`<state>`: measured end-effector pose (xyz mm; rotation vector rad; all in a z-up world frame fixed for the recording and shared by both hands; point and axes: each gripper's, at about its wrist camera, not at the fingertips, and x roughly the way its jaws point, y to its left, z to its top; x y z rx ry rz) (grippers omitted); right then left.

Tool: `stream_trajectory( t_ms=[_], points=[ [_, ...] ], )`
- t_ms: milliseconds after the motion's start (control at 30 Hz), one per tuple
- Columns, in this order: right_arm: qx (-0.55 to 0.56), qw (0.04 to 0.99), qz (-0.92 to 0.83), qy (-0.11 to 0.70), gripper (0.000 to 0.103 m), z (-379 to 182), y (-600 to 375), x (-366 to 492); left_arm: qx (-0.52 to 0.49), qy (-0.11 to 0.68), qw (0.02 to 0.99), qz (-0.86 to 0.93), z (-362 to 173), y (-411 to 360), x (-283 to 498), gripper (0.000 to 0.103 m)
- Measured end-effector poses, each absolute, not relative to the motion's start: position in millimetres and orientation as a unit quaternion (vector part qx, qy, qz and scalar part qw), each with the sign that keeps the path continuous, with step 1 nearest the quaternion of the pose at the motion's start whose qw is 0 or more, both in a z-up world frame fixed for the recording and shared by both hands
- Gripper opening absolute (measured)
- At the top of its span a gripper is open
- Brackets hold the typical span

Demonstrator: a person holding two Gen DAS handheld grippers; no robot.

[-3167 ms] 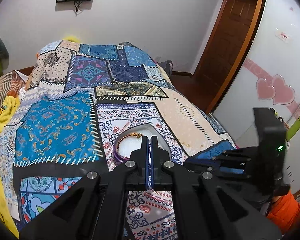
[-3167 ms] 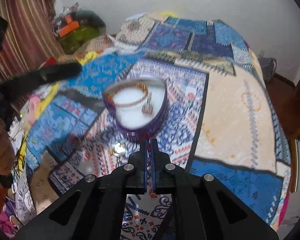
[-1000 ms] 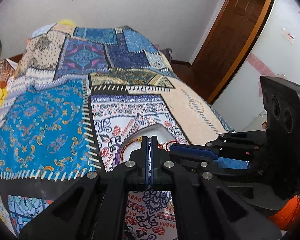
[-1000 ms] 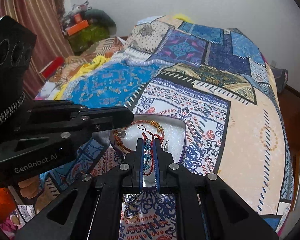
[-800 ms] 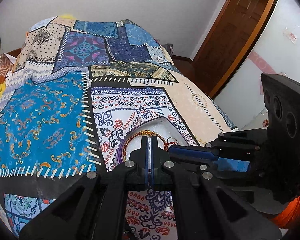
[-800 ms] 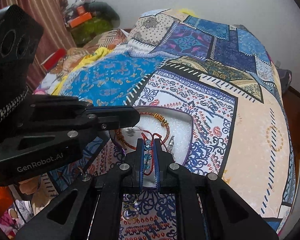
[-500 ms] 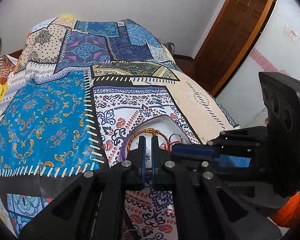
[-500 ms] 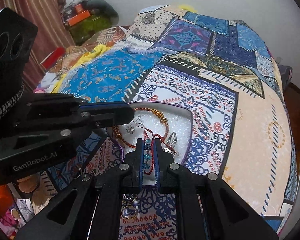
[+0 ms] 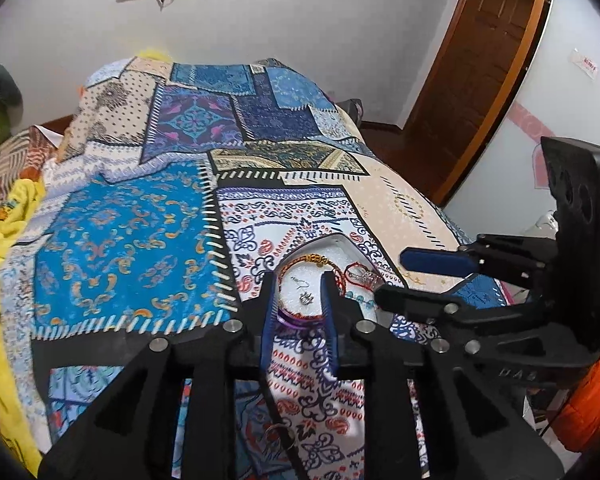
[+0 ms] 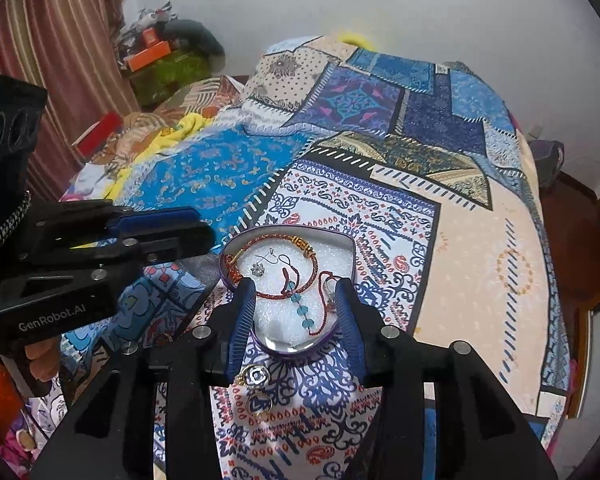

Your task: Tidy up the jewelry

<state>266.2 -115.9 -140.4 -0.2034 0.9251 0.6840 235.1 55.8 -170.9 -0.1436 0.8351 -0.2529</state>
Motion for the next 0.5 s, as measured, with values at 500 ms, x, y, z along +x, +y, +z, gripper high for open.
stream_trajectory(
  t_ms=[500],
  points=[
    [-0.091, 0.836, 0.311, 0.443, 0.038, -139.5, -132.0, 243.5, -0.061, 0.435, 0.895, -0.084, -183.2, 75.8, 189.1, 0.031]
  ],
)
